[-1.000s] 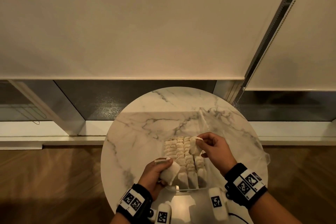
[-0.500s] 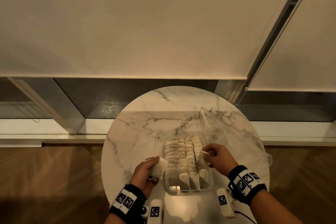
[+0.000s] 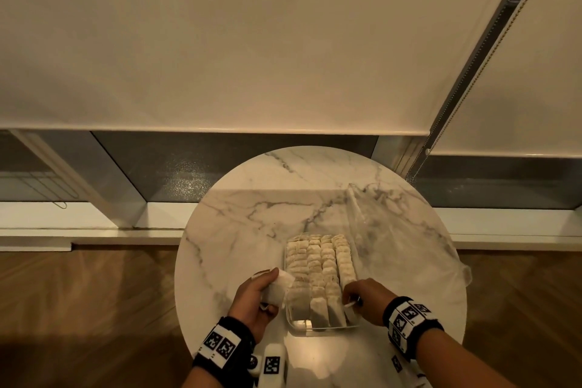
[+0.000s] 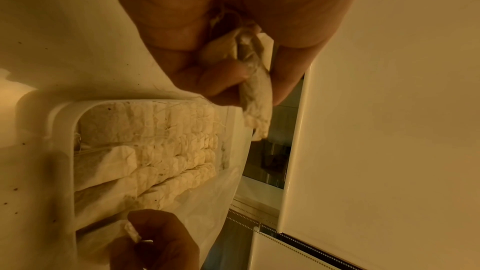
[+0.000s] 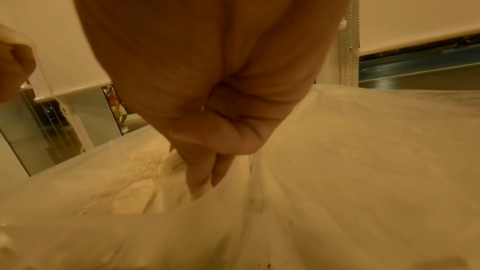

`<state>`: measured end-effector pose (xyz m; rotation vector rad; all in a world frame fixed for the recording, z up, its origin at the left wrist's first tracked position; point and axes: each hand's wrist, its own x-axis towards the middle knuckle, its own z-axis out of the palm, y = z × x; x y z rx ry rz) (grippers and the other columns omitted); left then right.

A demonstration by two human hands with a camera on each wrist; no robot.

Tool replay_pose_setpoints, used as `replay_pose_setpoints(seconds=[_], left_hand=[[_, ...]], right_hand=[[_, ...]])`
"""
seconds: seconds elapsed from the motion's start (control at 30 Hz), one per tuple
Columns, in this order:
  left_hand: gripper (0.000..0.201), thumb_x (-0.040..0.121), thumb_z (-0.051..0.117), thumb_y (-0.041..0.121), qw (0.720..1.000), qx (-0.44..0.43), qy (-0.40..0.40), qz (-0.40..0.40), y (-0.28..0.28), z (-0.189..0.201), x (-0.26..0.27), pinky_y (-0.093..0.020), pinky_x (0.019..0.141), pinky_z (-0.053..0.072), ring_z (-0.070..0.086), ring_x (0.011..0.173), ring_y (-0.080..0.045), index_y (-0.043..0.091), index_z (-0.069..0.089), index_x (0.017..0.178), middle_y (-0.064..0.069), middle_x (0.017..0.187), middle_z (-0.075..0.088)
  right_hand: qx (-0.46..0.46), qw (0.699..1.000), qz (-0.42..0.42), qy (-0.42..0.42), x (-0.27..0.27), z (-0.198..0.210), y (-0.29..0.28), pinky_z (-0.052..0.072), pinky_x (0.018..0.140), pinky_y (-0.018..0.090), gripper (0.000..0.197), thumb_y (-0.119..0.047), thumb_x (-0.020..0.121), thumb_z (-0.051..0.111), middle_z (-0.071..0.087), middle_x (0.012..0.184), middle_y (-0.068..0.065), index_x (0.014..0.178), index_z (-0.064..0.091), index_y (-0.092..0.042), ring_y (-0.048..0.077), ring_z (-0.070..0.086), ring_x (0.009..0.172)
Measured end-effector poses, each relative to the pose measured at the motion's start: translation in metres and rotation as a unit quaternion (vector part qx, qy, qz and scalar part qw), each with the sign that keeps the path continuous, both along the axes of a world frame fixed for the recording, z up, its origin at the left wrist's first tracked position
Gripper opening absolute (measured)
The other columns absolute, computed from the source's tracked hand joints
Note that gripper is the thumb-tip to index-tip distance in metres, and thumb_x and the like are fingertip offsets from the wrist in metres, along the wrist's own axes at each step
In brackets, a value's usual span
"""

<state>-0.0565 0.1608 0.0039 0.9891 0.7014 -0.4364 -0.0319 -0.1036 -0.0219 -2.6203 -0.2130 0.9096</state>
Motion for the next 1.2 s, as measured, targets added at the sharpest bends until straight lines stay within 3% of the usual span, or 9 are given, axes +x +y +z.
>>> replay_pose_setpoints(seconds=[0.13, 0.23, 0.33, 0.6, 0.73, 0.87, 1.03, 1.2], left_hand=[[0.007, 0.083, 0.069, 0.02, 1.0, 0.0, 0.001, 0.001, -0.001, -0.003, -0.001, -0.02, 0.04, 0.032, 0.052, 0.056, -0.014, 0.017, 0.063, 0.082, -0.006, 0.075, 0.062], [0.007, 0.083, 0.069, 0.02, 1.0, 0.001, 0.002, 0.005, -0.002, -0.004, -0.002, -0.02, 0.04, 0.031, 0.052, 0.056, -0.014, 0.017, 0.064, 0.08, -0.006, 0.074, 0.062], [0.008, 0.083, 0.069, 0.02, 1.0, 0.001, -0.001, 0.003, -0.002, -0.003, -0.003, -0.019, 0.04, 0.03, 0.052, 0.055, -0.013, 0.017, 0.063, 0.079, -0.005, 0.073, 0.062], [0.008, 0.082, 0.069, 0.019, 1.0, -0.006, -0.001, 0.006, -0.004, -0.007, -0.002, -0.019, 0.039, 0.03, 0.051, 0.057, -0.015, 0.017, 0.062, 0.08, -0.007, 0.076, 0.06], [0.007, 0.083, 0.069, 0.019, 1.0, -0.001, -0.003, 0.002, -0.006, -0.007, -0.002, -0.02, 0.04, 0.031, 0.051, 0.058, -0.015, 0.016, 0.062, 0.082, -0.007, 0.076, 0.061], [0.008, 0.081, 0.07, 0.02, 1.0, 0.004, 0.0, 0.006, -0.007, -0.011, -0.001, -0.021, 0.042, 0.032, 0.052, 0.059, -0.016, 0.017, 0.063, 0.083, -0.007, 0.079, 0.06], [0.006, 0.083, 0.069, 0.018, 1.0, 0.004, -0.003, 0.005, -0.011, -0.009, -0.001, -0.02, 0.04, 0.032, 0.051, 0.058, -0.015, 0.017, 0.063, 0.081, -0.005, 0.075, 0.06], [0.005, 0.083, 0.068, 0.018, 1.0, 0.006, -0.008, 0.005, -0.015, -0.008, 0.001, -0.021, 0.041, 0.034, 0.054, 0.059, -0.015, 0.017, 0.065, 0.079, -0.005, 0.074, 0.063]], right_hand=[[-0.051, 0.998, 0.028, -0.03, 0.001, -0.002, 0.006, 0.046, 0.086, 0.02, 0.03, -0.014, 0.085, 0.062, 0.063, 0.118, 0.002, 0.11, 0.067, -0.03, 0.018, 0.062, 0.105], [-0.122, 0.987, 0.073, -0.074, -0.001, 0.001, 0.009, 0.05, 0.089, 0.029, 0.029, -0.025, 0.084, 0.064, 0.06, 0.118, 0.003, 0.112, 0.066, -0.031, 0.024, 0.061, 0.104], [-0.17, 0.972, 0.112, -0.115, -0.001, 0.002, 0.012, 0.051, 0.089, 0.033, 0.029, -0.026, 0.086, 0.062, 0.058, 0.118, 0.009, 0.115, 0.067, -0.025, 0.029, 0.061, 0.104], [-0.225, 0.955, 0.143, -0.13, 0.006, -0.002, 0.015, 0.052, 0.087, 0.039, 0.035, -0.026, 0.084, 0.066, 0.061, 0.118, 0.008, 0.116, 0.064, -0.01, 0.026, 0.052, 0.112], [-0.235, 0.949, 0.155, -0.141, 0.007, -0.003, 0.012, 0.051, 0.087, 0.04, 0.033, -0.028, 0.087, 0.064, 0.056, 0.122, 0.007, 0.116, 0.065, -0.013, 0.027, 0.045, 0.117], [-0.207, 0.955, 0.124, -0.174, 0.006, -0.002, 0.009, 0.047, 0.09, 0.039, 0.041, -0.02, 0.086, 0.064, 0.052, 0.128, 0.005, 0.126, 0.056, -0.022, 0.028, 0.042, 0.122], [-0.193, 0.96, 0.086, -0.183, -0.003, 0.003, 0.006, 0.045, 0.089, 0.035, 0.037, -0.022, 0.085, 0.052, 0.061, 0.121, 0.0, 0.121, 0.059, -0.027, 0.024, 0.048, 0.117], [-0.212, 0.955, 0.144, -0.149, -0.022, 0.009, 0.013, 0.039, 0.09, 0.038, 0.034, -0.037, 0.091, 0.044, 0.066, 0.108, 0.009, 0.107, 0.069, -0.02, 0.027, 0.056, 0.104]])
